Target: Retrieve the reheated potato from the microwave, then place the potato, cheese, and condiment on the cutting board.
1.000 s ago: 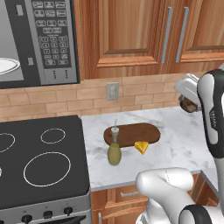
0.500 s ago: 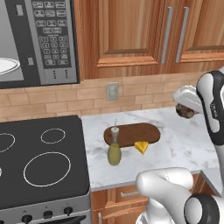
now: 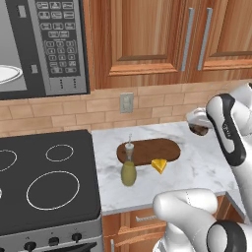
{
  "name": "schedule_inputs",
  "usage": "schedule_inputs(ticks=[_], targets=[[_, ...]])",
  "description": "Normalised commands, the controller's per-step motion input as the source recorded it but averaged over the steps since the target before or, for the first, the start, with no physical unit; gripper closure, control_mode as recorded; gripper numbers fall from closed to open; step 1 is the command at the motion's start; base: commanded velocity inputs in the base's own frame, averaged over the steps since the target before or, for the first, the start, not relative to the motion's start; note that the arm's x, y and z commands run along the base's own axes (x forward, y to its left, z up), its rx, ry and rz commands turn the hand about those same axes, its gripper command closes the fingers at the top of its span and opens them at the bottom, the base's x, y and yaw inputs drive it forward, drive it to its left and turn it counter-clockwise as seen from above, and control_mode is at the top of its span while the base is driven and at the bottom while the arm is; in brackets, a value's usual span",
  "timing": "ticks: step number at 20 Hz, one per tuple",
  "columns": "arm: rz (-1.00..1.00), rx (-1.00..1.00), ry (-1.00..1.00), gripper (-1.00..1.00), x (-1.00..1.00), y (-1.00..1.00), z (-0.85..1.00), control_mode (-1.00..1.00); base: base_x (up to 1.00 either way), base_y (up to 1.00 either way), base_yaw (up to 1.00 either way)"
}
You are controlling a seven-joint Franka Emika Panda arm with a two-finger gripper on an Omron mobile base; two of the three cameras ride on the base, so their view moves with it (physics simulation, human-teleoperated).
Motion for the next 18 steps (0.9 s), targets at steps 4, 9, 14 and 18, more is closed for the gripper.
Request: schedule_inputs(ticks=[4, 9, 14, 18], targets=[[0.00, -0.17, 0.02, 1.00, 0.54, 0.00, -0.26, -1.00, 0.00, 0.00, 0.00], [0.01, -0.18, 0.06, 1.00, 0.58, 0.00, -0.18, -1.00, 0.00, 0.00, 0.00], [0.01, -0.11, 0.00, 1.00, 0.45, 0.00, -0.26, -1.00, 0.00, 0.00, 0.00], [0.00, -0.08, 0.00, 1.00, 0.35, 0.00, -0.38, -1.00, 0.00, 0.00, 0.00]])
